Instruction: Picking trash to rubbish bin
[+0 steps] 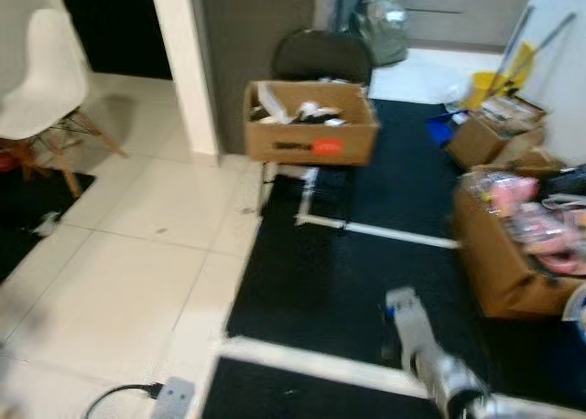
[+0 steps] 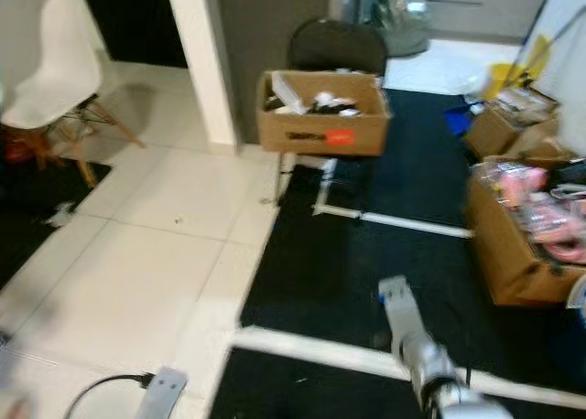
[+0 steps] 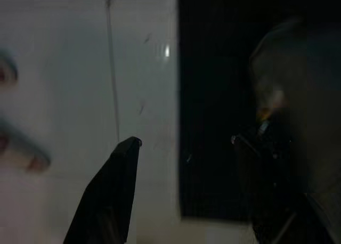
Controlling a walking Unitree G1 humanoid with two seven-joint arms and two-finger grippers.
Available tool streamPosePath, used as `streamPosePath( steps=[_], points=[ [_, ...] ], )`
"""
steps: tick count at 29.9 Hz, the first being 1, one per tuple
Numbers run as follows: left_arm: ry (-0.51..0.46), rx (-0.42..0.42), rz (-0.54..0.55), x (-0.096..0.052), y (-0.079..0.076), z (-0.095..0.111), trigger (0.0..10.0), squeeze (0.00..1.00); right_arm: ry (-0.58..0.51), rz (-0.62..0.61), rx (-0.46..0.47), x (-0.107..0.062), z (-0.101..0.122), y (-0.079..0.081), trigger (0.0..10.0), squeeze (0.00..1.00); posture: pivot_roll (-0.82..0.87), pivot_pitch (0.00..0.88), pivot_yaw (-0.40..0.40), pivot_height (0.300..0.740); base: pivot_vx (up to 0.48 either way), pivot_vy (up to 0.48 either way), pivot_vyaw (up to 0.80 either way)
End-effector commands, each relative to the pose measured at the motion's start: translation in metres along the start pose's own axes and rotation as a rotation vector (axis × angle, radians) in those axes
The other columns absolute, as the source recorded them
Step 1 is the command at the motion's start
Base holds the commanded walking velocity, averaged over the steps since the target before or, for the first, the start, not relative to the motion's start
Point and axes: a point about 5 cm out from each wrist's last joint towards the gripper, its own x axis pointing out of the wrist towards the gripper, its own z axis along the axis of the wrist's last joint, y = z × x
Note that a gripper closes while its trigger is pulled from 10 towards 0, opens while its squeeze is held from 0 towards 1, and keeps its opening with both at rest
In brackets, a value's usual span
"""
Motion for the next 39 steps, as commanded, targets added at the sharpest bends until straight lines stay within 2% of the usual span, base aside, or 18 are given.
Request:
streamPosePath(
  steps=[1,4,7,10,16,33,35,39],
  points=[
    [-0.031,-0.003,0.008,0.001,0.001,0.01,10.0,0.0,-0.021,0.003,0.011,0.0,0.003,-0.001,10.0,0.0,-0.09,0.039,0.081,0.74,0.48,0.0,0.0],
    [-0.026,-0.003,0.008,0.001,0.001,0.009,10.0,0.0,-0.055,0.026,0.01,0.003,0.015,0.006,10.0,0.0,-0.08,0.041,0.082,0.74,0.48,0.0,0.0],
    [-0.021,-0.001,0.007,0.001,0.002,0.007,10.0,0.0,-0.099,0.063,0.051,0.005,0.03,0.015,10.0,0.0,-0.08,0.044,0.082,0.74,0.48,0.0,-0.8],
    [-0.02,-0.002,0.007,0.0,0.002,0.006,10.0,0.0,-0.111,0.064,0.056,0.005,0.034,0.017,10.0,0.0,-0.08,0.046,0.081,0.74,0.48,0.0,-0.8],
    [-0.013,0.013,-0.005,0.0,-0.002,0.003,10.0,0.0,-0.207,0.074,0.082,0.007,0.06,0.022,10.0,0.0,-0.08,0.058,0.079,0.74,0.48,0.0,-0.8],
    [-0.006,0.022,-0.018,0.0,-0.006,-0.001,10.0,0.0,-0.298,0.099,0.1,0.006,0.083,0.025,10.0,0.0,-0.07,0.062,0.079,0.74,0.48,0.0,-0.8],
    [-0.007,0.025,-0.018,0.0,-0.006,-0.001,10.0,0.0,-0.344,0.142,0.154,0.004,0.091,0.029,10.0,0.0,-0.07,0.061,0.078,0.74,0.48,0.0,-0.4],
    [-0.007,0.032,-0.021,0.0,-0.006,0.0,10.0,0.0,-0.457,0.338,0.246,-0.001,0.111,0.044,10.0,0.0,-0.07,0.06,0.079,0.74,0.48,0.0,0.0]
  ],
)
